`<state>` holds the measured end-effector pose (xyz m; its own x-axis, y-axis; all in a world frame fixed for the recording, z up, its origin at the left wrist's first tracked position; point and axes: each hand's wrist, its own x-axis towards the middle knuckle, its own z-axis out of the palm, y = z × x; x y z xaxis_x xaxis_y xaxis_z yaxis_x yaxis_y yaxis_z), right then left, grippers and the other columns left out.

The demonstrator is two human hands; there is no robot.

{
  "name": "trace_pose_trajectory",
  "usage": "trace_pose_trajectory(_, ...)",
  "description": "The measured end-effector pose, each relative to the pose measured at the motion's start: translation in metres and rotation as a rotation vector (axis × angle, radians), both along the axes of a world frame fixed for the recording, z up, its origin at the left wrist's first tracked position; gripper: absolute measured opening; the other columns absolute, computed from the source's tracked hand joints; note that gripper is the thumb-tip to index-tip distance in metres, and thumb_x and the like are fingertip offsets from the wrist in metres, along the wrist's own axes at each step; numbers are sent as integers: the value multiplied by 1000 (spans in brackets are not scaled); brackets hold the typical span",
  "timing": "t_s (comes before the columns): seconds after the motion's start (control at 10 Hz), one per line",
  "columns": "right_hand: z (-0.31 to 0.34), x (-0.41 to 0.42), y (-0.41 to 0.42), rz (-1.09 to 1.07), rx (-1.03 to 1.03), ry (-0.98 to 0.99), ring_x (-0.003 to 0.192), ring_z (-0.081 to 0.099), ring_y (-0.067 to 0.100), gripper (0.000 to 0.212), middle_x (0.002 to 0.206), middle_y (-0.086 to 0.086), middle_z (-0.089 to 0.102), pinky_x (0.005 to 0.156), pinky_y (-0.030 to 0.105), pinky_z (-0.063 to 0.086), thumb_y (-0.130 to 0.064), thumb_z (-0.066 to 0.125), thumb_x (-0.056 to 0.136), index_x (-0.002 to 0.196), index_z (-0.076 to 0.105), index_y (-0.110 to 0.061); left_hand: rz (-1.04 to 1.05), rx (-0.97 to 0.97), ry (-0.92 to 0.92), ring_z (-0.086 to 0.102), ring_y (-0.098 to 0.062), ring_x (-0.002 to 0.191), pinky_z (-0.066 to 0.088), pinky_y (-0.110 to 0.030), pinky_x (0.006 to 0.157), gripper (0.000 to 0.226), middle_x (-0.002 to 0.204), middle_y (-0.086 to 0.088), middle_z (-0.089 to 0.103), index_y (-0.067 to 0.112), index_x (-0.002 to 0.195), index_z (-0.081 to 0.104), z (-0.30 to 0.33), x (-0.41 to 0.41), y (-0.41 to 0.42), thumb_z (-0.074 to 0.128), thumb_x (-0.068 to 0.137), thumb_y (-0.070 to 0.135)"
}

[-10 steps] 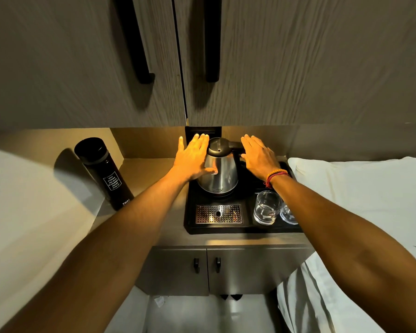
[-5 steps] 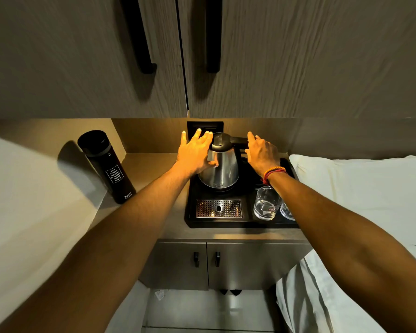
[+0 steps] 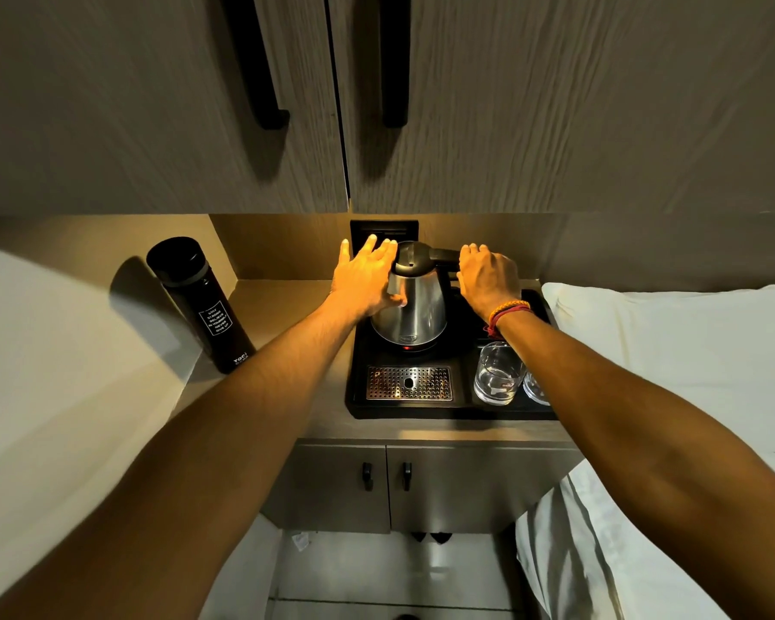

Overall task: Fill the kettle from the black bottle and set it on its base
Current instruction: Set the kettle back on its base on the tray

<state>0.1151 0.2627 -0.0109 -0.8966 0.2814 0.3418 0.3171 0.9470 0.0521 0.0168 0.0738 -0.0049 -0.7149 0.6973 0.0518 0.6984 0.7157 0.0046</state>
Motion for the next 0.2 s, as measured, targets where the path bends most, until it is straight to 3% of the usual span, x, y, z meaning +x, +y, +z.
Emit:
trace_pose_trajectory(0.1,5,4,-6,-23,-50,-66,101,64,33,29,110,19,66,80,40,55,-13,59,87,113,59,1,-4,-34,0,2,-27,154,1,-62,119,112,167,-6,12,13,159,9,5,8,-2,67,79,65)
trace_pose_trajectory(0.2,5,3,-10,-37,-124,-33,128,49,36,48,137,21,52,103,44,46,-21,52,91,133,46,1,11,-28,21,-1,-27,154,0,-60,120,116,167,-8,6,11,159,3,7,13,-2,65,79,67)
